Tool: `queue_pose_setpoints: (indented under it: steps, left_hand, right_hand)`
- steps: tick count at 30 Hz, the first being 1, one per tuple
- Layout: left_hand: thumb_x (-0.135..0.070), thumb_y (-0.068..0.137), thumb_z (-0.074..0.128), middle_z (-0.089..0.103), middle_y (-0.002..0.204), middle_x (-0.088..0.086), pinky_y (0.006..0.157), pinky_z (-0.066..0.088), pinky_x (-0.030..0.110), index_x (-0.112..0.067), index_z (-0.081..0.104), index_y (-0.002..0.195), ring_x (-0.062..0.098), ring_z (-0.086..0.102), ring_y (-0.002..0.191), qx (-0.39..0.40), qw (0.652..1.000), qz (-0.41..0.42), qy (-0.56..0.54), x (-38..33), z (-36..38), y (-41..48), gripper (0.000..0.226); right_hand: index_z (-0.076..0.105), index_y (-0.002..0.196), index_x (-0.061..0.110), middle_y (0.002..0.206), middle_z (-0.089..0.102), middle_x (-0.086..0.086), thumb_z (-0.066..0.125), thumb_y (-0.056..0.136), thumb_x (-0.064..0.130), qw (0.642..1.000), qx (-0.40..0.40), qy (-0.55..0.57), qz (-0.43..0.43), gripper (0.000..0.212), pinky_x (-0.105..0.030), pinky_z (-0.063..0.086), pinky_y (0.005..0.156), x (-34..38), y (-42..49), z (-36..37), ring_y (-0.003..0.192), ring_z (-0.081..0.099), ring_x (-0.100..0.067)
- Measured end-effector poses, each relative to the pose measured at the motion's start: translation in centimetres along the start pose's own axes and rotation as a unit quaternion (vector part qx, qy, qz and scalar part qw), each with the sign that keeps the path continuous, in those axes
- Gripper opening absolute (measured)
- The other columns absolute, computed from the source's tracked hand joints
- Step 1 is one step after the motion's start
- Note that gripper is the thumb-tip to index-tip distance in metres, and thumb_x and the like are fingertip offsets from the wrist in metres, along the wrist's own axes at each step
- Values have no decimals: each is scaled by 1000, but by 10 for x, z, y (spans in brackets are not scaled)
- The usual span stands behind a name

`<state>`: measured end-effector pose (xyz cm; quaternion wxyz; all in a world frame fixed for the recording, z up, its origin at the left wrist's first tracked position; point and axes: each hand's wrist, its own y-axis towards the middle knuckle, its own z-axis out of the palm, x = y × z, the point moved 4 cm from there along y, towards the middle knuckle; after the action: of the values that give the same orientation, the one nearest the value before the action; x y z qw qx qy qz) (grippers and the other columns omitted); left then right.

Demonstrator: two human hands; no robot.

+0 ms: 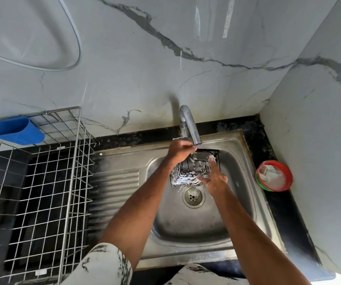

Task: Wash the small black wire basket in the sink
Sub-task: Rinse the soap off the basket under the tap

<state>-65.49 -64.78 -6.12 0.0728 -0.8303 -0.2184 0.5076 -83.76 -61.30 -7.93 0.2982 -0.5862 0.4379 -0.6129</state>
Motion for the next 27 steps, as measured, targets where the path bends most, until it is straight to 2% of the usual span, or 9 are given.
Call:
queue_pose_setpoints:
  steps: [4, 6, 10, 13, 16, 19, 21, 24, 27]
  left_hand:
    - [-31, 103, 66, 42, 51, -7, 45, 33, 20, -12, 69, 76, -2, 39, 31, -1, 999, -28, -19, -3, 21, -1, 33]
    - [-33, 109, 54, 47, 59, -8, 53, 38, 20, -10, 74, 100, -4, 47, 45, 39, 999, -12, -23, 1, 27, -6, 31]
    - [-30, 114, 39, 67, 123, 4, 93, 48, 21, -13, 65, 133, 3, 62, 105, 58, 994, 34, -81, 24, 24, -18, 36]
    - [-46, 111, 39, 62, 106, 5, 77, 43, 27, -43, 57, 131, 15, 55, 84, 21, 995, 46, -89, 33, 19, -27, 28]
    - [-17, 113, 42, 59, 107, 36, 69, 50, 42, -21, 38, 155, 33, 51, 69, 13, 997, 40, -58, 25, 21, -38, 43]
    - [-15, 112, 42, 38, 146, 48, 107, 41, 62, -6, 21, 163, 60, 48, 126, 11, 1000, 11, -17, 22, 30, -41, 57]
    - [-26, 110, 45, 19, 166, 35, 124, 22, 63, -5, 7, 166, 47, 24, 154, 29, 999, 16, -4, 22, 36, -40, 71]
    - [-27, 109, 52, -11, 174, 15, 131, 2, 46, -7, -12, 164, 28, -6, 161, 34, 999, 31, 9, 15, 39, -38, 87]
    - [-23, 106, 59, 6, 174, 18, 129, 11, 38, -5, 1, 165, 29, 9, 160, -3, 999, 49, 6, 10, 35, -32, 85]
  right_hand:
    - [47, 142, 10, 114, 71, -18, 77, 69, 71, 1000, 17, 12, 6, 100, -20, 43, 38, 4, 5, -9, 62, 75, -16]
    - [56, 133, 9, 115, 70, -18, 78, 68, 71, 1000, 23, 11, 0, 94, -17, 38, 31, 4, 10, -13, 43, 67, -11]
    - [58, 128, 7, 101, 71, -16, 81, 70, 65, 1000, 15, 19, -8, 86, -24, 49, 39, 6, 6, -14, 75, 77, -24]
    - [56, 135, 8, 95, 68, -10, 81, 70, 66, 1000, 20, 18, -9, 91, -27, 60, 56, 7, -1, -8, 79, 77, -25]
    - [42, 145, 8, 104, 70, -15, 80, 71, 65, 999, 23, 24, 1, 101, -32, 59, 67, 8, -5, -3, 86, 76, -25]
    - [47, 142, 7, 116, 66, -16, 83, 71, 60, 999, 20, 43, -3, 96, -36, 63, 73, 10, -5, -1, 86, 76, -28]
    - [49, 139, 6, 127, 62, -19, 83, 71, 59, 998, 19, 52, -3, 93, -38, 64, 76, 10, -4, -1, 87, 76, -30]
    - [46, 141, 5, 110, 72, -18, 77, 65, 67, 999, 28, 17, 2, 103, -36, 60, 80, 11, -9, -4, 91, 76, -26]
    - [39, 148, 10, 112, 72, -17, 78, 63, 70, 999, 36, 26, 17, 112, -37, 60, 73, 11, -12, -2, 85, 77, -24]
